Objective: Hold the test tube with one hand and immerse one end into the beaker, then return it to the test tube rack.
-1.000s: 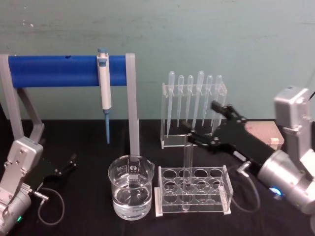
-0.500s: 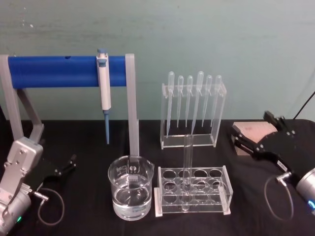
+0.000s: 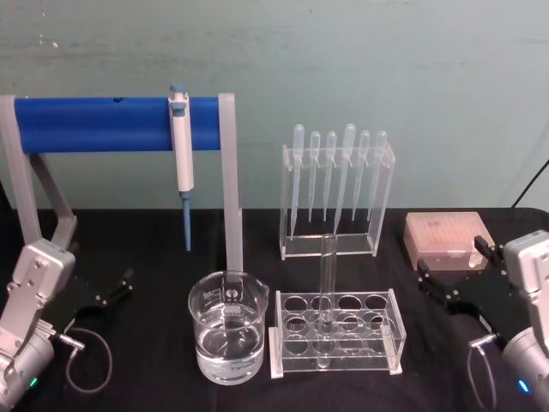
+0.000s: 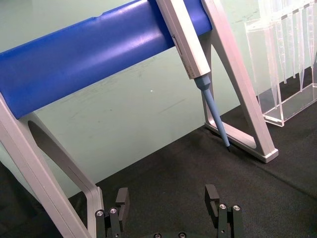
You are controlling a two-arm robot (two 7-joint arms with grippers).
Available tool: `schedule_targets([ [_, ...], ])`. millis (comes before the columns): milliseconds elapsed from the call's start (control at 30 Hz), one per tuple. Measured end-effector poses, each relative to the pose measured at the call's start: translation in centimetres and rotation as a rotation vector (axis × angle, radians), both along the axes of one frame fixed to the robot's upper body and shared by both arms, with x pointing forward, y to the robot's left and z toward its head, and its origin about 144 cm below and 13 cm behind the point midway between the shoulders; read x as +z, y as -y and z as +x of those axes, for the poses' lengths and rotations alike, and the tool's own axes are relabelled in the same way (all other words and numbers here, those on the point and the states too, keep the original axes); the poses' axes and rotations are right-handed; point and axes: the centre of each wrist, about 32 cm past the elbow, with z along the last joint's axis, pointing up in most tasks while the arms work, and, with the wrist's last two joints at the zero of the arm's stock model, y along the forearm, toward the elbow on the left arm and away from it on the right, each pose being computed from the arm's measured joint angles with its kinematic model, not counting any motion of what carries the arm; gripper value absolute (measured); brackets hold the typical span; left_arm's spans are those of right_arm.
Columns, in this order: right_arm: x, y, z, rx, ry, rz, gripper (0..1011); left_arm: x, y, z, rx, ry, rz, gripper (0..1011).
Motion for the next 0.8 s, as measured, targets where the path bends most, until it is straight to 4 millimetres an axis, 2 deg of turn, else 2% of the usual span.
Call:
schedule_targets([
  [300,-1.3,-0.5,0.3,-0.008,-0.032,-0.048,1003,0.0,0.0,0.0,0.0,0.0,0.0,1000],
  [800,-1.2,-0.4,0.3,-0.008,-0.031,-0.047,1003,0.0,0.0,0.0,0.0,0.0,0.0,1000],
])
